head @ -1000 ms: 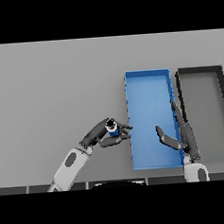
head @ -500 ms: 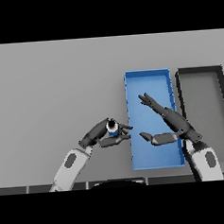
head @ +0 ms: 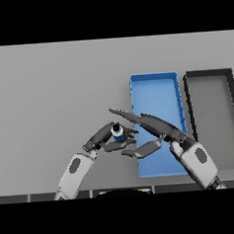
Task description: Pick up the blue pipe and place it into the blue bin.
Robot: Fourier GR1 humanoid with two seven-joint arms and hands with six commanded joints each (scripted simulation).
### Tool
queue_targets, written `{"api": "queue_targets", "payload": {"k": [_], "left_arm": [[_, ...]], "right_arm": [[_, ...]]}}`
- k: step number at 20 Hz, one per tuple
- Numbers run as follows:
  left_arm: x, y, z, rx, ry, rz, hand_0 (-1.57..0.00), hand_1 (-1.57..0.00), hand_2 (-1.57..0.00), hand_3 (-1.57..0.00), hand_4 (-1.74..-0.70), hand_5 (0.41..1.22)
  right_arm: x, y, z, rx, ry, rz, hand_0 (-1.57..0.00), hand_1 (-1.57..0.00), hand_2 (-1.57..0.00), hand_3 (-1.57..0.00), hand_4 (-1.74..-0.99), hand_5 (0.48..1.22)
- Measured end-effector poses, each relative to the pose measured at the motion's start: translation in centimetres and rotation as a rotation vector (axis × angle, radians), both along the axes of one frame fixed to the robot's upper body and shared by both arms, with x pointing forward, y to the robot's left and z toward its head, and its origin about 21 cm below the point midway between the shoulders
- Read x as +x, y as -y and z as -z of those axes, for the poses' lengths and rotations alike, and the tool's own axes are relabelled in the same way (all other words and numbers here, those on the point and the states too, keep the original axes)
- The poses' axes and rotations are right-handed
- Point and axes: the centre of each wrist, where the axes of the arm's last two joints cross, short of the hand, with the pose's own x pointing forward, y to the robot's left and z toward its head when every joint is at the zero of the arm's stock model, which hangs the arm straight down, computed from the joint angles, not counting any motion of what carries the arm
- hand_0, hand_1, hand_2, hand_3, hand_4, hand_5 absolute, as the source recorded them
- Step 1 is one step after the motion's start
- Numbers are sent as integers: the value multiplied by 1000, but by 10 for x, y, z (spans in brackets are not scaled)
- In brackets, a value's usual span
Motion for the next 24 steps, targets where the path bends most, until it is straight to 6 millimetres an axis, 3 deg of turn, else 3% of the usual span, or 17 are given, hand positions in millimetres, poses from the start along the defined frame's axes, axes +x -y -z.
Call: {"api": "queue_targets", "payload": {"k": [5, 8, 10, 13, 16, 17, 20, 24], "left_arm": [[2, -2, 0, 7, -27, -3, -1571, -1571, -1571, -1571, -1469, 1221], [0, 1, -4, 11, -9, -1, -1571, -1571, -1571, -1571, -1465, 1221], [4, -5, -2, 51, -32, -16, -1571, -1571, -1571, -1571, -1517, 1221], [1, -2, -3, 60, -65, -12, -1571, -1571, -1571, -1571, -1622, 1221], [0, -4, -1, 41, -58, -15, -1571, -1571, -1571, -1523, -1677, 1221], [1, -2, 0, 19, -78, -6, -1571, -1571, -1571, -1532, -1690, 1221], [-2, 2, 3, -3, -101, 14, -1571, -1571, -1571, -1464, -1713, 1221], [5, -1, 1, -8, -90, 19, -1571, -1571, -1571, -1433, -1728, 1221]], "right_arm": [[17, -28, -9, -86, 3, -40, -23, -32, -83, 1, -1186, 521], [27, -42, -13, -112, 4, -72, -69, -108, -166, -44, -1204, 497], [32, -47, -13, -129, 6, -88, -323, -362, -377, -242, -1278, 485], [37, -56, -12, -125, 12, -127, -876, -877, -910, -762, -1467, 518], [31, -66, -9, -84, 0, -162, -1215, -1215, -1233, -1021, -1581, 650], [32, -64, -9, -67, -14, -155, -1286, -1287, -1300, -1102, -1606, 765], [33, -63, -5, -35, -20, -184, -1425, -1425, -1432, -1304, -1665, 987], [30, -67, -3, -2, 45, -196, -1511, -1511, -1514, -1462, -1710, 1125]]}}
